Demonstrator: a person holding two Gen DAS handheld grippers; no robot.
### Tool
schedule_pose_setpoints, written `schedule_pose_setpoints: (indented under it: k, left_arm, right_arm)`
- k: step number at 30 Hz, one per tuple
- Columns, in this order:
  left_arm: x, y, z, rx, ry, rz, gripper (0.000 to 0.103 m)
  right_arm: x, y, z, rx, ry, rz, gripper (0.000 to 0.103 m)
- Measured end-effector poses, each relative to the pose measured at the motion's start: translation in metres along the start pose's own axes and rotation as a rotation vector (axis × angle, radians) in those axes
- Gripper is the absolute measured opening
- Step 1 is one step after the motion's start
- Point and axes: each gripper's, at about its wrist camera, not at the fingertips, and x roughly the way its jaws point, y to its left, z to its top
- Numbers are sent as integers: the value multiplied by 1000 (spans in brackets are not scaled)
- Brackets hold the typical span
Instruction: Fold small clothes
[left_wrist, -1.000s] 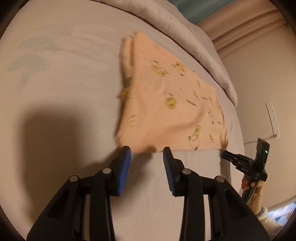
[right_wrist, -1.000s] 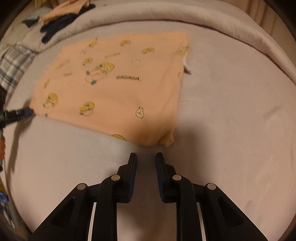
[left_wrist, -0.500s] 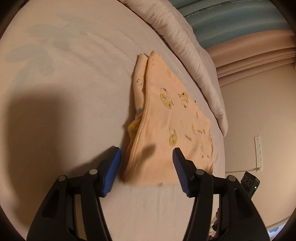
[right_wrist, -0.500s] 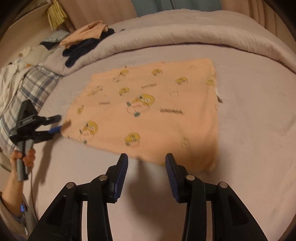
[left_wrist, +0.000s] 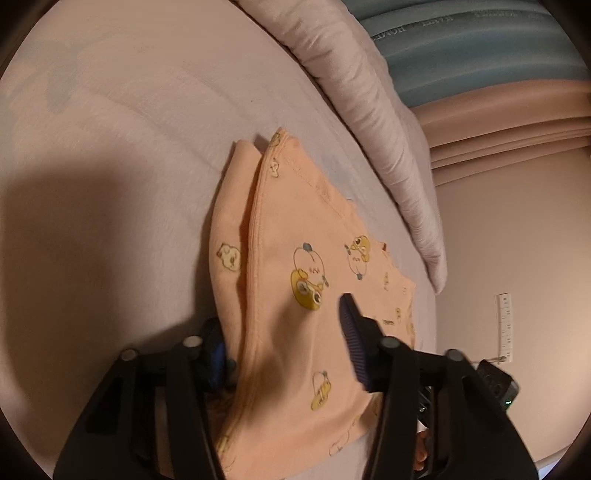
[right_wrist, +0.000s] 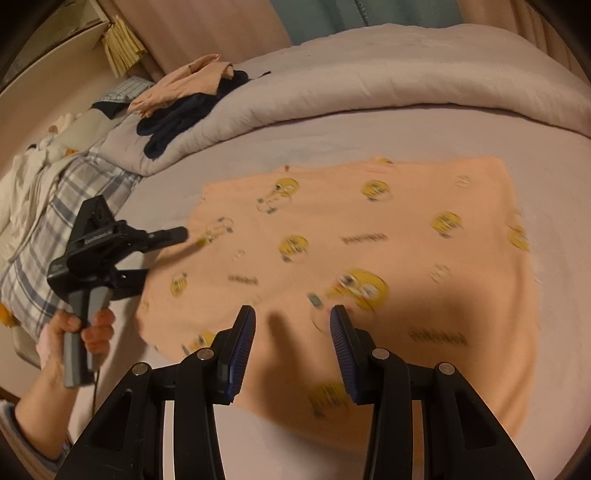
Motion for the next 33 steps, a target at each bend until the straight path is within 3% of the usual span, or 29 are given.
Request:
schedule_pose_setpoints:
  k: [2,7,13,21,24,27,31,33]
  left_arm:
    - [1,-4,0,28,1,52,19]
    - [-6,-11,-3,40,-22,80,14]
    - [-15,-50,-5,120,-54,117,12]
    - [-6,-117,-18,250,-34,113,12]
    - [10,-145,-28,295,-4,113,13]
    - [35,-170,-43,348,42,121,13]
    - [76,-199,-64,425,107,140,13]
    - [106,-209,-76,466,194,156,14]
  right_arm:
    - [7,6,4,-13,5,6,42]
    - [31,20,7,-73,67,-20,42]
    - [38,16,9,-65,83,-32,38]
    - [-2,-43,8,216,-4,134,38]
    - [-16,-83,1,388,-32,251,39]
    - [-23,-118,-9,538,-63,379,39]
    - [-27,-151,-18,693,-103,476,39]
    - [-26,-164,-21,762,-114,560,45]
